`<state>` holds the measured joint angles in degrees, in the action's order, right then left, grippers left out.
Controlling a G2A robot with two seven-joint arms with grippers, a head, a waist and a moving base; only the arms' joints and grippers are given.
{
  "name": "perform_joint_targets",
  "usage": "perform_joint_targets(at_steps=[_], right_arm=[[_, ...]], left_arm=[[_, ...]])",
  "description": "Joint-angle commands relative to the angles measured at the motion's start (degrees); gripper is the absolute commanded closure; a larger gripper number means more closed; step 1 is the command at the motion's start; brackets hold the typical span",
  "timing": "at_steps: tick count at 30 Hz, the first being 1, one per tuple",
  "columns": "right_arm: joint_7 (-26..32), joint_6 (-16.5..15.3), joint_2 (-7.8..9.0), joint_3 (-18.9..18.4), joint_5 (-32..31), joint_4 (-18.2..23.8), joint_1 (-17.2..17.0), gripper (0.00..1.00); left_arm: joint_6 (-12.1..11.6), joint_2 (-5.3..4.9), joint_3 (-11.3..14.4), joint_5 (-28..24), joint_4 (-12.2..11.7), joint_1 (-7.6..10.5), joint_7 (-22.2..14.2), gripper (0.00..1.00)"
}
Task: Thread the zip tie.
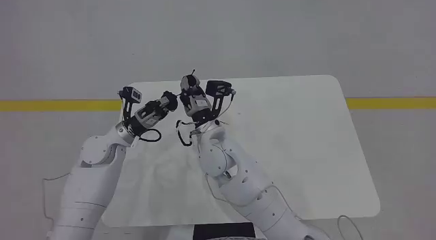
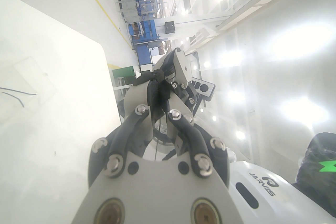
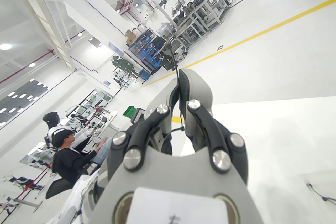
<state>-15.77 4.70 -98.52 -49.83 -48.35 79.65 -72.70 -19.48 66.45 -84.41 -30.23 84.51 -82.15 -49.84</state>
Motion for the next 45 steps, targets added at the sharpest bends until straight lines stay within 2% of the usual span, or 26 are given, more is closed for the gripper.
perform_joint_targets(at_steps=[1, 38, 45], right_arm=[[-0.08, -0.03, -0.05, -0.02, 0.01, -0.08, 0.05, 1.00], [1.76, 0.42, -0.46, -0.15, -0.50, -0.45, -1.15, 1.00], [1.61, 0.83, -0.51, -0.35, -1.00, -0.48, -1.19, 1.00]], left_arm=[[0.00, 0.00, 0.00, 0.00, 0.00, 0.00, 0.00, 1.00], [0.00, 0.00, 0.00, 0.00, 0.00, 0.00, 0.00, 1.00], [0.61, -0.09, 0.71, -0.16, 1.17, 0.04, 1.70, 1.00]])
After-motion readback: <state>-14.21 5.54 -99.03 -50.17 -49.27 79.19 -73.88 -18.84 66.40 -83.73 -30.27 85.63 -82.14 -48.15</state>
